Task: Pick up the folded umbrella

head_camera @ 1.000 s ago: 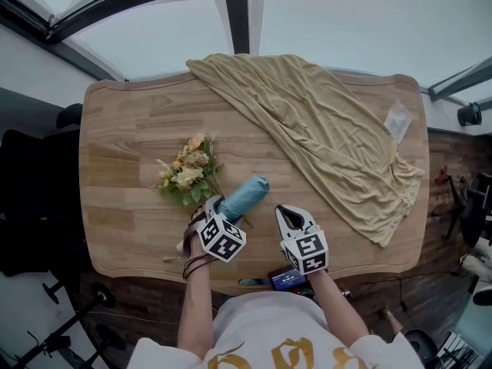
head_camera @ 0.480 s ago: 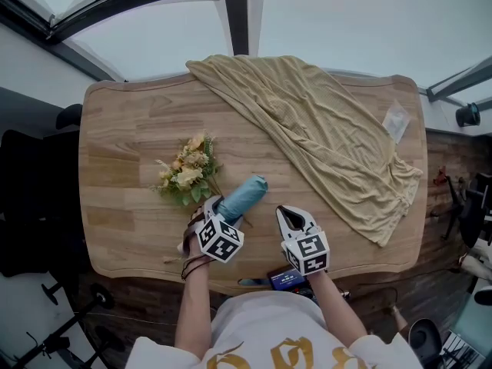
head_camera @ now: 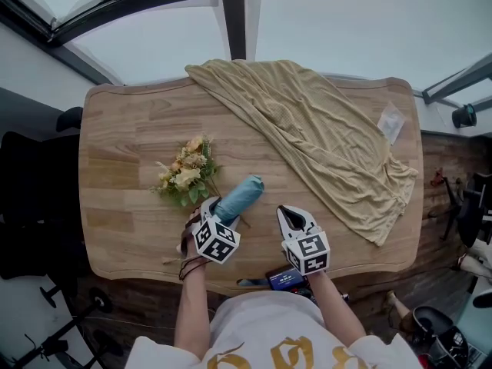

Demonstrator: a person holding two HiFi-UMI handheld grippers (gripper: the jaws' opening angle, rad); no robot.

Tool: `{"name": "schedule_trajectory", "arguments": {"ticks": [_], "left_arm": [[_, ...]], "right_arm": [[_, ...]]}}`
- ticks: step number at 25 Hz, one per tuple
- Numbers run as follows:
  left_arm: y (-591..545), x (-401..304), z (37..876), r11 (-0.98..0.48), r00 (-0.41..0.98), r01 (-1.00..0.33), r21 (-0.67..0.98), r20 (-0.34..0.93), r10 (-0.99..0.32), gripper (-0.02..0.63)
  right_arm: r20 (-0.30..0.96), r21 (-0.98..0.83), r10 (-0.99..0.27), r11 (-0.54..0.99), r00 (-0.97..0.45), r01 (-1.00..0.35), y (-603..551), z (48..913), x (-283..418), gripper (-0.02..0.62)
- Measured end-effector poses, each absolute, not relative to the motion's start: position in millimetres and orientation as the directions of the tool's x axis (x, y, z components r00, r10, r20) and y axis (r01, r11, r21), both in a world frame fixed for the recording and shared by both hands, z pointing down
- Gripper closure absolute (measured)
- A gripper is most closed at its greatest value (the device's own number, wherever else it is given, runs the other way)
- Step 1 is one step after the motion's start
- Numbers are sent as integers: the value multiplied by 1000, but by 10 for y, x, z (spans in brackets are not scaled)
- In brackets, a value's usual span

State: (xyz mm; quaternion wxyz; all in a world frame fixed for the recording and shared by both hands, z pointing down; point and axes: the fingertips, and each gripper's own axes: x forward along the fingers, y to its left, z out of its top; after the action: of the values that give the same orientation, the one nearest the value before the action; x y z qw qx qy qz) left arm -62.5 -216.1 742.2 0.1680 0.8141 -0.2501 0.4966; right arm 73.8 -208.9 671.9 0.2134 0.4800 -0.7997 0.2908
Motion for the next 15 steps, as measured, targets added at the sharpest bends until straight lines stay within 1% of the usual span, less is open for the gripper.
{"name": "schedule_trajectory", "arguments": {"ticks": [5,15], "left_arm": [[-2145,-577,7325,-816,413,-577,31,873,-260,291],[-2230,-569,6991,-776,479,-629,40,806,-347,291]], "right_arm": [[598,-267,-689,310,-409,-913,-2194,6617,875,584],[573,-241,-706,341,-416,-909,-2153,6412,786,584]]}}
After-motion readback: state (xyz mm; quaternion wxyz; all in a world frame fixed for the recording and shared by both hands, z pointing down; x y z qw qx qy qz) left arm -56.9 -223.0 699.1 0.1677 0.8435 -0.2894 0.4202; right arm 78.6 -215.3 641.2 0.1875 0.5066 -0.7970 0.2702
